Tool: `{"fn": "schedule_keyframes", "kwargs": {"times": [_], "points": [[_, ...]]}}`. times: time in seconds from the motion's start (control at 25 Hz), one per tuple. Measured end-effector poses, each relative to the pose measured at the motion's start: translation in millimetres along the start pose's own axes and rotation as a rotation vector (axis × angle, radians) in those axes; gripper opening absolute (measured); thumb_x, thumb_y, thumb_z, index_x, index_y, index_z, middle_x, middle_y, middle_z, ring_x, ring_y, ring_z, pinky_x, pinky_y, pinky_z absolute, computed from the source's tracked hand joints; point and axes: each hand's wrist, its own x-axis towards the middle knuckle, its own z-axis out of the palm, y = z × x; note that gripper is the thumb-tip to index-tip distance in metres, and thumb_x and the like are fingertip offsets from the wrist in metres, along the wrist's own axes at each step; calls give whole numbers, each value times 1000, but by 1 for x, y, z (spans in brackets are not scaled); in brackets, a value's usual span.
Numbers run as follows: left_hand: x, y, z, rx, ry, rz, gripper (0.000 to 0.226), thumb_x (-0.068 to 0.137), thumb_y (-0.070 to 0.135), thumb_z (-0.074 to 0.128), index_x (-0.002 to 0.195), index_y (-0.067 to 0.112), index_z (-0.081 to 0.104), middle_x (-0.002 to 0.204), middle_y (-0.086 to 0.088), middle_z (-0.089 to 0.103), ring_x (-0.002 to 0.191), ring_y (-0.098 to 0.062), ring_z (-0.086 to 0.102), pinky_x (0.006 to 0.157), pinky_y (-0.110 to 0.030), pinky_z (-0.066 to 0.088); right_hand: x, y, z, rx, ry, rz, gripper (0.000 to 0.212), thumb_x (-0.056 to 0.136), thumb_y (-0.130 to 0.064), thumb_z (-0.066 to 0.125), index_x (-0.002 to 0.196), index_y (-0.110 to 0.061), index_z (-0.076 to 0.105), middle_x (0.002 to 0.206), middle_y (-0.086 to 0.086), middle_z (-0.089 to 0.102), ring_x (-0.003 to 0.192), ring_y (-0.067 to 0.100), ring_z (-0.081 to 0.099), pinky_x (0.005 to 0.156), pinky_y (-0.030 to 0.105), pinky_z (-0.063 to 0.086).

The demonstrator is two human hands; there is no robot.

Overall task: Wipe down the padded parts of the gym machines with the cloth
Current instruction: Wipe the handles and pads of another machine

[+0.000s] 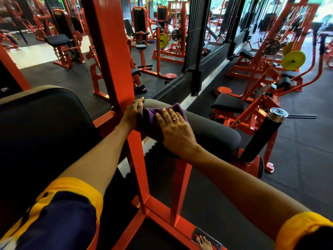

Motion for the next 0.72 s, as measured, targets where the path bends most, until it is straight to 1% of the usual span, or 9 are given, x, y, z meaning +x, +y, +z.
{"fn": "schedule_keyframes", "kwargs": {"times": [0.08, 0.16, 0.24, 0.28, 0.36, 0.48, 0.6, 0.64, 0.72], "points": [[-1, 6, 0, -31, 59, -37, 45, 109, 14, 30, 148, 0, 46, 155, -17, 45, 145, -27, 40, 120, -28, 24, -34, 21, 5, 21, 92, 12, 75, 96, -41, 61, 159, -12, 33, 165, 18, 30, 152, 37, 29, 125, 52, 24], [-3, 7, 2, -31, 87, -26, 46, 109, 18, 27, 149, 5, 47, 155, -13, 45, 145, -26, 40, 120, -28, 24, -60, 35, 10, 46, 128, 61, 79, 88, -42, 71, 155, -11, 42, 161, 18, 38, 148, 37, 37, 122, 53, 32], [-7, 10, 4, 1, 86, -22, 47, 110, 19, 26, 150, 6, 45, 157, -13, 44, 146, -27, 39, 119, -29, 25, -68, 35, 12, 34, 138, 90, 79, 87, -43, 72, 153, -10, 43, 159, 19, 40, 146, 39, 40, 121, 54, 33], [-8, 11, 3, 25, 83, -30, 47, 110, 20, 26, 151, 7, 44, 158, -13, 42, 146, -27, 39, 119, -30, 25, -63, 30, 9, 23, 131, 100, 78, 89, -42, 70, 154, -9, 41, 159, 20, 39, 146, 40, 39, 121, 54, 32], [-8, 12, 2, 55, 60, -41, 47, 110, 20, 26, 152, 5, 41, 159, -15, 40, 147, -28, 37, 120, -32, 24, -42, 18, 0, 28, 72, 106, 75, 97, -41, 60, 159, -9, 32, 163, 21, 31, 150, 41, 31, 125, 53, 23], [-6, 10, 7, 160, 31, -12, 49, 110, 17, 22, 151, -3, 38, 159, -21, 36, 150, -31, 31, 122, -36, 19, -12, 12, -10, 121, -29, 123, 74, 102, -49, 46, 162, -13, 23, 168, 18, 21, 155, 37, 19, 128, 48, 12], [-11, 1, 15, 399, 43, 165, 68, 100, 27, 7, 141, -10, 48, 155, -26, 40, 149, -39, 31, 124, -49, 19, -13, 28, -19, 235, -83, 183, 73, 104, -52, 41, 164, -19, 16, 171, 11, 11, 158, 29, 8, 129, 44, 4], [-16, 5, 19, 459, 16, 201, 73, 97, 32, 6, 139, -9, 51, 154, -25, 42, 148, -39, 33, 123, -51, 19, -20, 35, -21, 261, -114, 216, 72, 105, -52, 39, 164, -20, 14, 172, 10, 8, 159, 27, 4, 129, 44, 1], [-23, 24, 28, 518, -50, 280, 74, 95, 34, 9, 136, -7, 55, 151, -24, 47, 145, -39, 38, 123, -53, 20, -39, 46, -24, 302, -139, 278, 74, 105, -53, 39, 165, -20, 10, 172, 9, 4, 159, 26, 0, 129, 43, -2]]}}
